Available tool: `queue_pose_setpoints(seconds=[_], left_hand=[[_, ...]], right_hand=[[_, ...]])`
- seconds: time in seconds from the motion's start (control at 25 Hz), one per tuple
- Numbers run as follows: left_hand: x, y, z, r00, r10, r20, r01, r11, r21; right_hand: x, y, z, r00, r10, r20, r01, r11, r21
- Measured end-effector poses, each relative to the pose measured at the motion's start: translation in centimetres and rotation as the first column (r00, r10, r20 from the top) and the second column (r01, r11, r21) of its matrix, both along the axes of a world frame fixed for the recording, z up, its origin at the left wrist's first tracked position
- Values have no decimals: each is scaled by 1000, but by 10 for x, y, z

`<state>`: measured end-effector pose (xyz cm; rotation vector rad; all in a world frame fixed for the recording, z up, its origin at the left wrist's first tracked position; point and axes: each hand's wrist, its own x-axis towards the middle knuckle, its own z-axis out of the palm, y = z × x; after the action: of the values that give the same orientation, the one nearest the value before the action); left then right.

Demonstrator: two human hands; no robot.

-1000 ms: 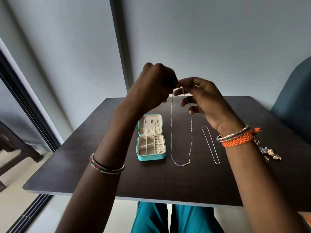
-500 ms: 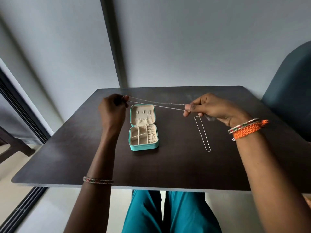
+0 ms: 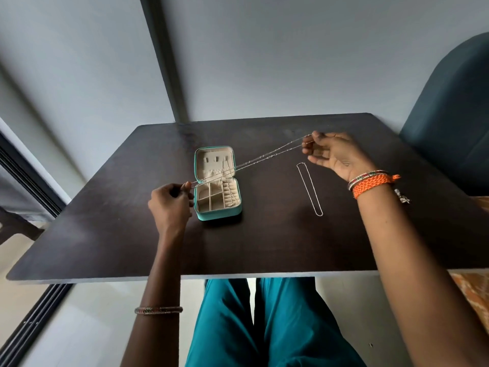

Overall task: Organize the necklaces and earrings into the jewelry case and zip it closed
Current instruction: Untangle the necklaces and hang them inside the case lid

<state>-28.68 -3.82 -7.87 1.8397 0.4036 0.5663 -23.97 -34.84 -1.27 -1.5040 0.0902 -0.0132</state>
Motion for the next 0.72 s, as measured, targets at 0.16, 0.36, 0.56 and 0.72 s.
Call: queue_pose_setpoints(seconds=[0.16, 0.36, 0.56, 0.72], left_hand=[[-7, 3, -1, 999, -44, 14, 44, 998, -52], [-8, 3, 4, 997, -34, 74, 43, 992, -122], [-5, 12, 9, 990, 34, 139, -16, 992, -127], [1, 19, 11, 988, 68, 135, -48, 988, -144]], right_hand=[[6, 12, -1, 996, -13, -83, 43, 929, 367], [10, 37, -2, 999, 7, -35, 10, 895, 447], [7, 37, 9, 957, 225, 181, -100, 847, -523], [-2, 33, 26, 848, 508, -150, -282, 194, -940]])
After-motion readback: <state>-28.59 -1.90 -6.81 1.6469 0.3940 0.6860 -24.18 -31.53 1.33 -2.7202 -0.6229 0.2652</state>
